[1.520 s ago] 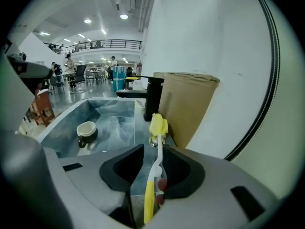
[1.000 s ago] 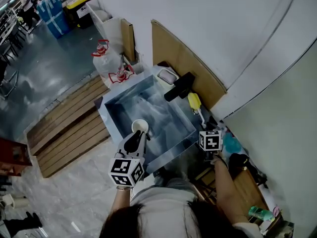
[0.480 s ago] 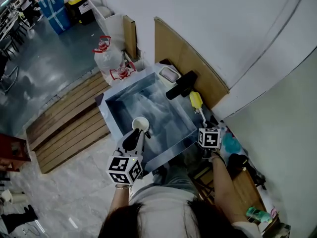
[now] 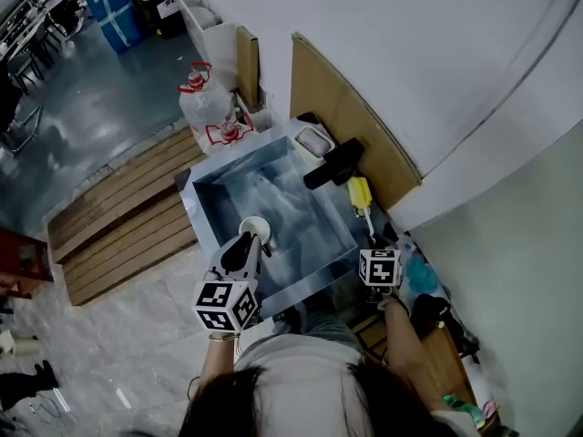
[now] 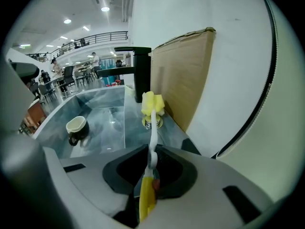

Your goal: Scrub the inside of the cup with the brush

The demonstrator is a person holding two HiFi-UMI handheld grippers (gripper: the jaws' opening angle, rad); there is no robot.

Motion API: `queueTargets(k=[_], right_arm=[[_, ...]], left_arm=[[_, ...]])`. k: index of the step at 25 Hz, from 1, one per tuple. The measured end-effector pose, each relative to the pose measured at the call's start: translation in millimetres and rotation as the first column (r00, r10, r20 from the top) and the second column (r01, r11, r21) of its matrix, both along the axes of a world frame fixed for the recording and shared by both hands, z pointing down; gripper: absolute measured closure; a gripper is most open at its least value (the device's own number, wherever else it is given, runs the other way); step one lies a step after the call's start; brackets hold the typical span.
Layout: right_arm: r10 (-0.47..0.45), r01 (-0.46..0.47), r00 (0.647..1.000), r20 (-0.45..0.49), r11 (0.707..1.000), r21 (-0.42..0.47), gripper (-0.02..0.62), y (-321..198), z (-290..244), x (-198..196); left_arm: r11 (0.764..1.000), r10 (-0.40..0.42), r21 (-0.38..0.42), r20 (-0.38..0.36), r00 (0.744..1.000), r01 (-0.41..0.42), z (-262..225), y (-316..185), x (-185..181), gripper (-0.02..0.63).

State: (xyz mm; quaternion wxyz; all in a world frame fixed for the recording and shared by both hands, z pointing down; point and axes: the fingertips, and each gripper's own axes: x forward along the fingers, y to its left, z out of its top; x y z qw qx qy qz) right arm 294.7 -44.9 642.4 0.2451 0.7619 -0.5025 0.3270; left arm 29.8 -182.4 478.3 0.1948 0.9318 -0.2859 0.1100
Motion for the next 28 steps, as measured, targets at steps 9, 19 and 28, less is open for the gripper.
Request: queueTargets(k=[9, 19, 28], right_arm=[[-0.059, 0.057, 0.997, 0.04, 0.998, 0.039, 0.545, 2, -14, -2], [-0.194, 0.193, 0.981, 0.016, 0.981, 0.034, 0.546, 20, -40, -5], [-0.367, 0.368, 0.93, -0.007, 0.93, 0.02, 0.546, -4, -59, -32]], left_arm=[[0.999, -0.054, 0.002, 0.003, 0.999, 0.054, 3, -10, 6, 0.554], [0.994, -0.102, -0.045, 0.033, 0.994, 0.104, 30, -6, 4, 0.538], [0.982, -0.15, -0.102, 0.09, 0.985, 0.159, 61, -6, -2, 0.523]])
